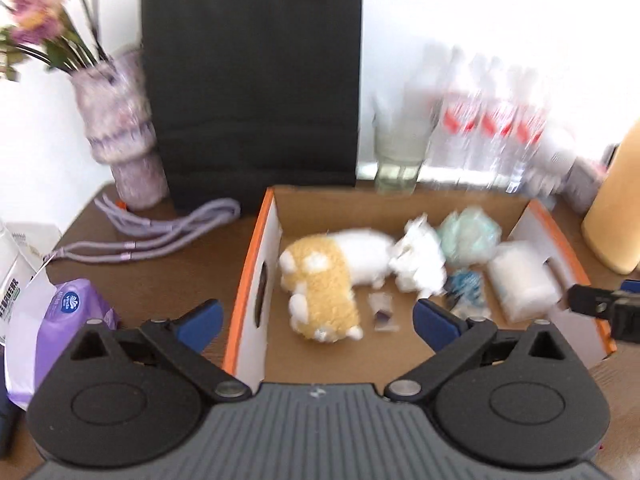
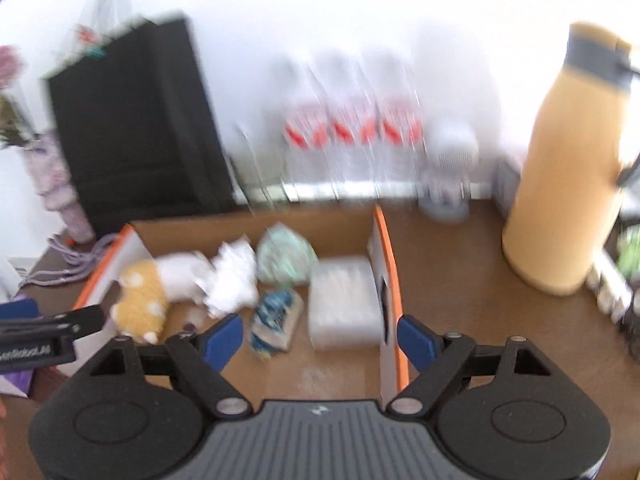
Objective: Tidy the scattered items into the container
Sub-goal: 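Drop the packet into the box with the left gripper while the right gripper drops the blue wrapper there, then grasp the purple cloth pouch with the left gripper while the right gripper grasps the red rose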
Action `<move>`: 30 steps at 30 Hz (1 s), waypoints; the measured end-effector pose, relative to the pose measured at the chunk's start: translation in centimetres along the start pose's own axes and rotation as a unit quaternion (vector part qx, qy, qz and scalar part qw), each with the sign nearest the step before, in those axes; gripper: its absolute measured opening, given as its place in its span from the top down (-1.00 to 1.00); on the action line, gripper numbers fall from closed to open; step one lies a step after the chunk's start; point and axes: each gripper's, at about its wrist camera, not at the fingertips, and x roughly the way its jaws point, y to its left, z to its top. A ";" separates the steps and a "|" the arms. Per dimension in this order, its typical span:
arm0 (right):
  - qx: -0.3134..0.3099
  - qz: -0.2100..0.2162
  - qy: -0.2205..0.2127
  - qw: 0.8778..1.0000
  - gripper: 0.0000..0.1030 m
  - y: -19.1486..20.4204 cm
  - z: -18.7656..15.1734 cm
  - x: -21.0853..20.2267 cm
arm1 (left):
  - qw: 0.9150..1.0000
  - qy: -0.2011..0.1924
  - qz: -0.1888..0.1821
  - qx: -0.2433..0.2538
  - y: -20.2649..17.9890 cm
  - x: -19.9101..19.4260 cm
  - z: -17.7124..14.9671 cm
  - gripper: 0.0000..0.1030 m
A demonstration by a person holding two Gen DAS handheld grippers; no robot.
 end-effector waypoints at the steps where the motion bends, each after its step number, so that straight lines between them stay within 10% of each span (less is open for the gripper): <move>1: -0.009 0.004 -0.032 0.999 -0.64 0.3 -0.9 -0.7 | 0.999 -0.035 -0.004 0.002 -0.2 -1.0 -0.9 -1.00; 5: -0.012 0.039 -0.108 0.993 -0.70 0.5 -3.8 -2.8 | 0.991 -0.129 -0.006 -0.015 -0.3 -3.7 -4.2 -1.00; 12: -0.018 0.043 -0.127 0.991 -0.70 1.1 -5.9 -4.0 | 0.985 -0.169 -0.032 -0.015 -0.6 -6.2 -6.5 -1.00; 30: -0.016 0.072 -0.110 0.991 -0.88 0.7 -22.8 -15.8 | 0.996 -0.066 -0.054 0.032 -0.3 -16.4 -23.1 -1.00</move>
